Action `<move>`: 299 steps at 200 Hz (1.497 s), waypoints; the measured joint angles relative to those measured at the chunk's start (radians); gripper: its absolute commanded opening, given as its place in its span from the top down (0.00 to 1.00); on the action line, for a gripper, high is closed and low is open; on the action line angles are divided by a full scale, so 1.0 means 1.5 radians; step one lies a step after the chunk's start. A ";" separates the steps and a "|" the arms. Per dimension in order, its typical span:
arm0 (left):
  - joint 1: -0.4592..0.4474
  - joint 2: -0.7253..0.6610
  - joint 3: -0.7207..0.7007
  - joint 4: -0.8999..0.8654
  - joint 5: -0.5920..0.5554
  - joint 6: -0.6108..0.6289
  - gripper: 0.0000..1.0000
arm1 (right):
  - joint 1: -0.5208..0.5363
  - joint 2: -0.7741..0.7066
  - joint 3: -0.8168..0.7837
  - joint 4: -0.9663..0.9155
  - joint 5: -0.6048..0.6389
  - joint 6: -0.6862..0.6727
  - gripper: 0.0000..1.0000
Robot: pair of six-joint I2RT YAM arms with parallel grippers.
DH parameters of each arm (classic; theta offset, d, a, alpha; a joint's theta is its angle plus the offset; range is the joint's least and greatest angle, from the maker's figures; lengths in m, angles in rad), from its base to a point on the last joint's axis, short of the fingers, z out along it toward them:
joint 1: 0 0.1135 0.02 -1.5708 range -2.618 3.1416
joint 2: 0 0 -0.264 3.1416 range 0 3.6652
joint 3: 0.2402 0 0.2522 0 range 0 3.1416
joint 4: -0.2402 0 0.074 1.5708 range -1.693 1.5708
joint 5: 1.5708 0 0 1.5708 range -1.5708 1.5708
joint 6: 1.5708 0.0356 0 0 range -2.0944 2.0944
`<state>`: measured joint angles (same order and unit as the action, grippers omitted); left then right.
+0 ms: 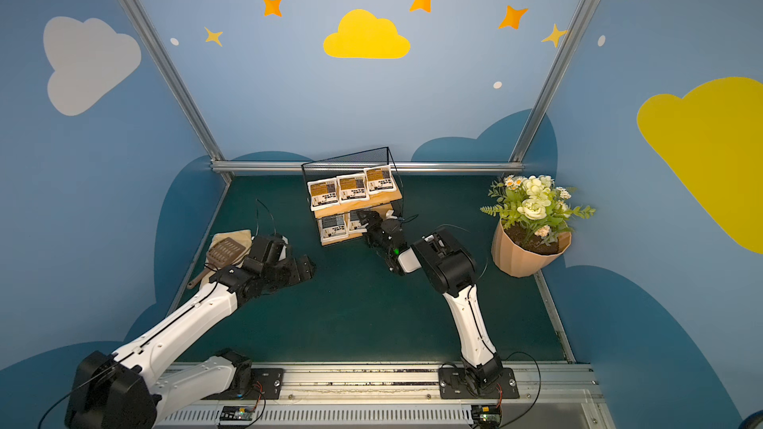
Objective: Place the bagged coffee beans on the shelf by color
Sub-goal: Place the bagged coffee beans on the shelf.
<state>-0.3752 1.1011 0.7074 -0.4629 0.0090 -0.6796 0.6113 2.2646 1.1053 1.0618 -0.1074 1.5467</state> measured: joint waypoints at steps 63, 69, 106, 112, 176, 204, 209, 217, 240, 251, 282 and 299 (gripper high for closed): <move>0.000 0.000 0.000 0.000 0.000 -0.001 0.00 | 0.000 -0.010 -0.004 -0.010 0.028 0.005 0.10; 0.000 0.000 0.000 0.000 0.000 -0.002 0.00 | 0.000 -0.012 -0.001 -0.021 0.035 0.006 0.10; -0.001 0.000 0.000 0.001 0.002 -0.005 0.00 | 0.001 -0.039 0.024 -0.122 0.094 0.008 0.08; -0.001 0.000 0.000 0.001 0.003 -0.006 0.00 | 0.001 -0.045 0.027 -0.141 0.103 0.007 0.08; -0.005 -0.001 -0.003 0.006 0.005 -0.012 0.00 | 0.005 -0.068 0.087 -0.307 0.142 -0.030 0.07; -0.006 -0.004 -0.007 0.006 0.007 -0.014 0.00 | 0.005 -0.088 0.112 -0.411 0.165 -0.055 0.06; -0.006 -0.004 -0.007 0.006 0.007 -0.014 0.00 | 0.005 -0.091 0.116 -0.426 0.170 -0.062 0.06; -0.006 -0.004 -0.007 0.006 0.008 -0.014 0.00 | 0.006 -0.095 0.118 -0.447 0.178 -0.072 0.06; -0.006 -0.009 -0.007 0.006 0.010 -0.014 0.00 | 0.008 -0.104 0.111 -0.498 0.194 -0.105 0.06; -0.006 -0.011 -0.007 0.006 0.010 -0.014 0.00 | 0.010 -0.108 0.101 -0.499 0.197 -0.114 0.06; -0.007 -0.011 -0.007 0.009 0.010 -0.014 0.00 | 0.013 -0.138 0.056 -0.491 0.204 -0.132 0.06; -0.007 -0.011 -0.007 0.011 0.010 -0.014 0.00 | 0.014 -0.159 0.024 -0.482 0.204 -0.139 0.06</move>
<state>-0.3855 1.0847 0.6971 -0.4465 0.0235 -0.7006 0.6327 2.0258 1.1408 0.3389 0.1982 1.3384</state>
